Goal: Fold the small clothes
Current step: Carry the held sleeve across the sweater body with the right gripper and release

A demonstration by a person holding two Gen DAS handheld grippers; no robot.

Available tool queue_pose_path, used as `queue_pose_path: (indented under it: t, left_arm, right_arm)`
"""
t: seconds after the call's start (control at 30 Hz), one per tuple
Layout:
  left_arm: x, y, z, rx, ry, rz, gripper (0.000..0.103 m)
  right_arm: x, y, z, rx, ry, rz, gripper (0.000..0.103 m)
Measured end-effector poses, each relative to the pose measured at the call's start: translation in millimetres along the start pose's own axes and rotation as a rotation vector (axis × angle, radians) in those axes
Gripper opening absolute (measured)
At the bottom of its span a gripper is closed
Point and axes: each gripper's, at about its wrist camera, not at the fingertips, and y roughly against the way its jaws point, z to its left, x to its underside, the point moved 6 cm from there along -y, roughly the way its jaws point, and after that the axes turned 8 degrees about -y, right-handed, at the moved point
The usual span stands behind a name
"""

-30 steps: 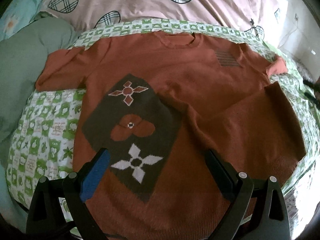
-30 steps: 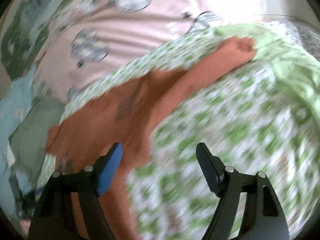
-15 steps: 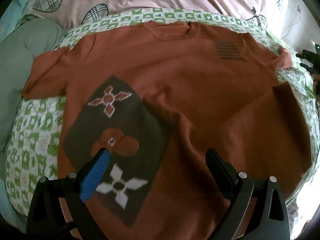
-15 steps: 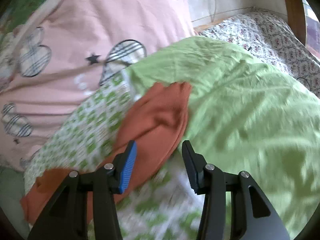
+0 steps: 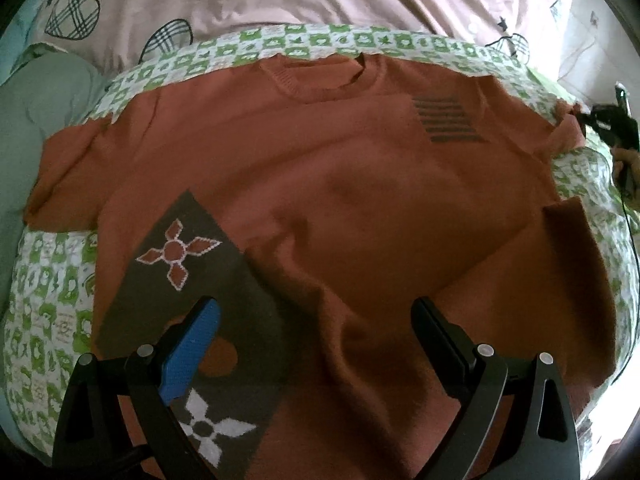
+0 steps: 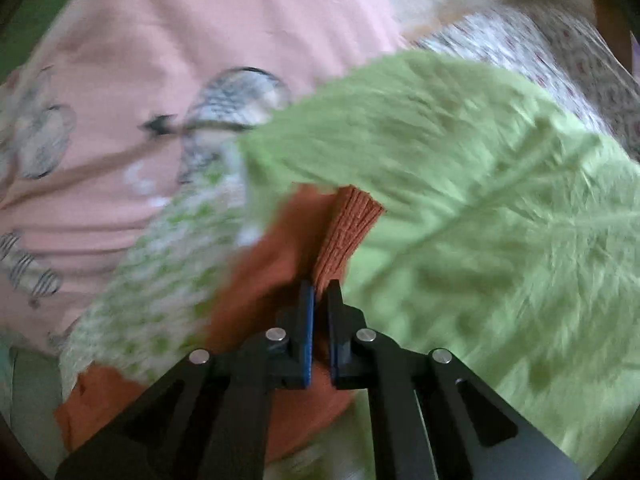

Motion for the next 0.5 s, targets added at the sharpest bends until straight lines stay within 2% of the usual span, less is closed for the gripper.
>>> queue_pose_path:
  t: [0.2, 0.33, 0.5]
  left_arm:
    - [8.4, 11.9, 1.3, 0.025, 0.021, -0.03, 0.097]
    - [15.2, 19.6, 10.8, 0.028, 0.059, -0.044, 0.097]
    - [22.9, 28.2, 33.2, 0.034, 0.115, -0.074, 0.097]
  right_arm:
    - [66.4, 37.0, 105.8, -0.215, 0.113, 0.058, 0.007]
    - [140.0, 33.0, 188.0, -0.361, 0.173, 0.173, 0.007]
    - [228.8, 5.9, 286.4, -0.526, 0.182, 0.349, 0.007]
